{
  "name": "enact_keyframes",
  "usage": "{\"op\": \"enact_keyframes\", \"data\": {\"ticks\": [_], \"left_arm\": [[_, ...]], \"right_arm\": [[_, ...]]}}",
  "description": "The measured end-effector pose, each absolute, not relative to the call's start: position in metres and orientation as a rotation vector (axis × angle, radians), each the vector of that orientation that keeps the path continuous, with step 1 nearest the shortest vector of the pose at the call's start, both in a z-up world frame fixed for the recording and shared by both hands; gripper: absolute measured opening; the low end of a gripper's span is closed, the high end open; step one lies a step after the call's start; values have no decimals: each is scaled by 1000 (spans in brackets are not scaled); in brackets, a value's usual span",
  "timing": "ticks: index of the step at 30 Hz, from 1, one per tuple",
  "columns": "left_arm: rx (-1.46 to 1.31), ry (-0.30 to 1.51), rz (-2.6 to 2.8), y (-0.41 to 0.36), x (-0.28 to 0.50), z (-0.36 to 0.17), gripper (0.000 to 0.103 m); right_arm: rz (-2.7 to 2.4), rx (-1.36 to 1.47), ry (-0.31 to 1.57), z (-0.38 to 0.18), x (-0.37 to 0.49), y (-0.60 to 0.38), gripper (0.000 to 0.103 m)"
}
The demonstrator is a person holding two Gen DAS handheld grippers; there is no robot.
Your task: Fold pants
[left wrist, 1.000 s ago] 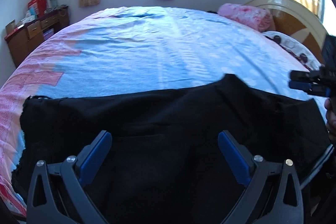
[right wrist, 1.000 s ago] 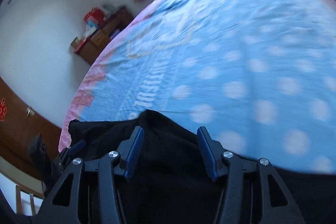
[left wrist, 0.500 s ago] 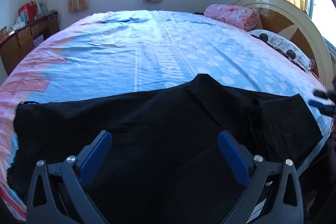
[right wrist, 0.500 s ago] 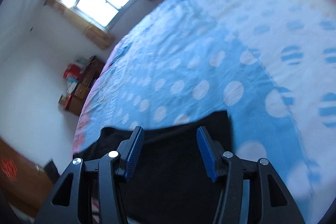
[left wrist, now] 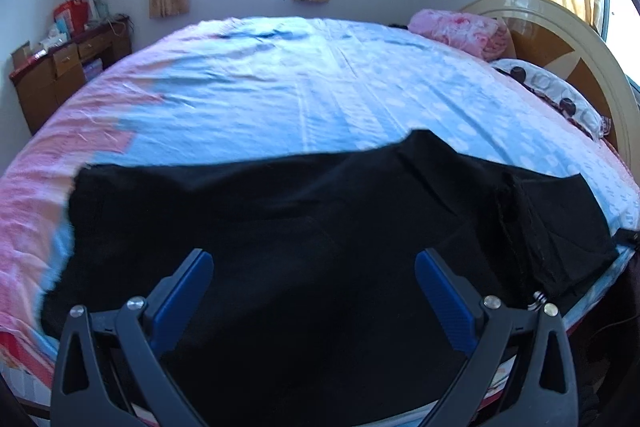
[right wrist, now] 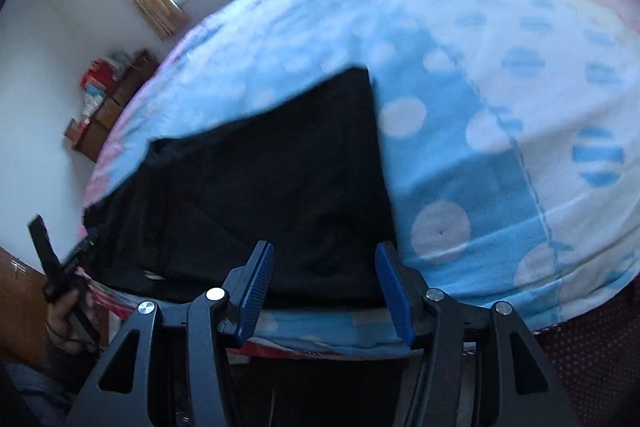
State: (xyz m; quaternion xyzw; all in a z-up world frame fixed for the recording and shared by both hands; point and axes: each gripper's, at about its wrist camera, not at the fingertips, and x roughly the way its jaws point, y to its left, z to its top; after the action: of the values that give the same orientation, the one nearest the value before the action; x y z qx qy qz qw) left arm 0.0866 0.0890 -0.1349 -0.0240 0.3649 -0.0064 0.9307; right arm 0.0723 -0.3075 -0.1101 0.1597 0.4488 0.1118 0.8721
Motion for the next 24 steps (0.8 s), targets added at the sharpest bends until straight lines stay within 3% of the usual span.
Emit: {"op": "enact_keyframes", "data": {"ticks": [5, 10, 14, 19, 24], "left_arm": [[55, 734, 79, 125, 79, -125, 103], [55, 748, 208, 192, 71, -121, 103], [-14, 797, 254, 243, 75, -135, 103], [-165, 841, 150, 263, 88, -157, 100], [-231, 871, 66, 258, 108, -174, 98]], "right_arm": [[355, 313, 857, -90, 72, -279, 55], [291, 125, 991, -136, 84, -242, 59], [340, 114, 887, -116, 76, -232, 59], [405, 117, 744, -92, 65, -216, 59], [457, 192, 758, -101, 79, -190, 59]]}}
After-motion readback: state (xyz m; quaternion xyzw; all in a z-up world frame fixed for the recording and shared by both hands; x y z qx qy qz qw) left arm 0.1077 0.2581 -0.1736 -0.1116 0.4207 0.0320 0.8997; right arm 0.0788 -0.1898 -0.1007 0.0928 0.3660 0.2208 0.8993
